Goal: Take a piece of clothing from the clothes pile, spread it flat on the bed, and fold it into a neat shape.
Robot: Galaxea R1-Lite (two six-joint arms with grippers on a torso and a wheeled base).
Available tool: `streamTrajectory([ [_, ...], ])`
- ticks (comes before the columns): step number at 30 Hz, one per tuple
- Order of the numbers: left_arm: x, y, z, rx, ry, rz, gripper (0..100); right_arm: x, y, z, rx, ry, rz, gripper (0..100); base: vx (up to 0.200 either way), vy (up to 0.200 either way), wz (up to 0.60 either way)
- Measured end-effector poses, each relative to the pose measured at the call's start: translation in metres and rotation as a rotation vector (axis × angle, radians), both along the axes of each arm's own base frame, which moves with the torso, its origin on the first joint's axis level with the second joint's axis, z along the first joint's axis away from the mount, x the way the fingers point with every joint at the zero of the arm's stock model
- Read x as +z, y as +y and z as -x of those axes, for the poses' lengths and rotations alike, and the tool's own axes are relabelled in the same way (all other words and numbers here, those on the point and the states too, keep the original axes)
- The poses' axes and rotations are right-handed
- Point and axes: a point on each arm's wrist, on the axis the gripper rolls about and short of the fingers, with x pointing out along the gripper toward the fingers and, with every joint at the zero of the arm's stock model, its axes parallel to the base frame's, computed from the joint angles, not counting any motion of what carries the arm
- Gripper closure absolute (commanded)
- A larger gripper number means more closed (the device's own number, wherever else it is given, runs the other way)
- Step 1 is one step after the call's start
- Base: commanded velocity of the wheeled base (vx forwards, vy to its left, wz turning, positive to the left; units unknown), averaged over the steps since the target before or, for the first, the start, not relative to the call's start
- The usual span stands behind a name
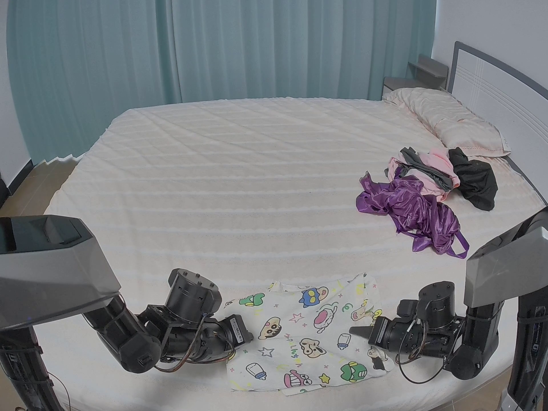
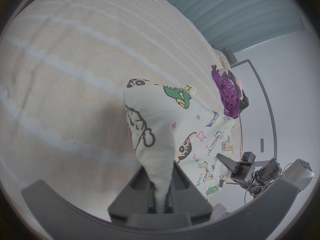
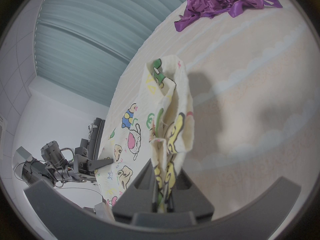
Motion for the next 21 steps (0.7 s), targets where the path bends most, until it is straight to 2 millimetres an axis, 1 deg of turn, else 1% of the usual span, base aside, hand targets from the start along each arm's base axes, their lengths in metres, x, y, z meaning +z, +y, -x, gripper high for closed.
streamTrajectory([
  [9,0.009,0.001,0.002,0.038,-0.001,0.035,100,-0.001,-0.005,0.01,0.0,0.008,0.005,100,0.0,0.0,0.0],
  [15,0.01,0.001,0.003,0.039,-0.004,0.036,100,-0.002,-0.006,0.012,0.0,0.017,0.011,100,0.0,-0.2,0.0],
  [21,0.01,0.001,0.004,0.037,-0.002,0.032,100,-0.002,-0.007,0.013,-0.001,0.019,0.014,100,0.0,0.0,0.0],
])
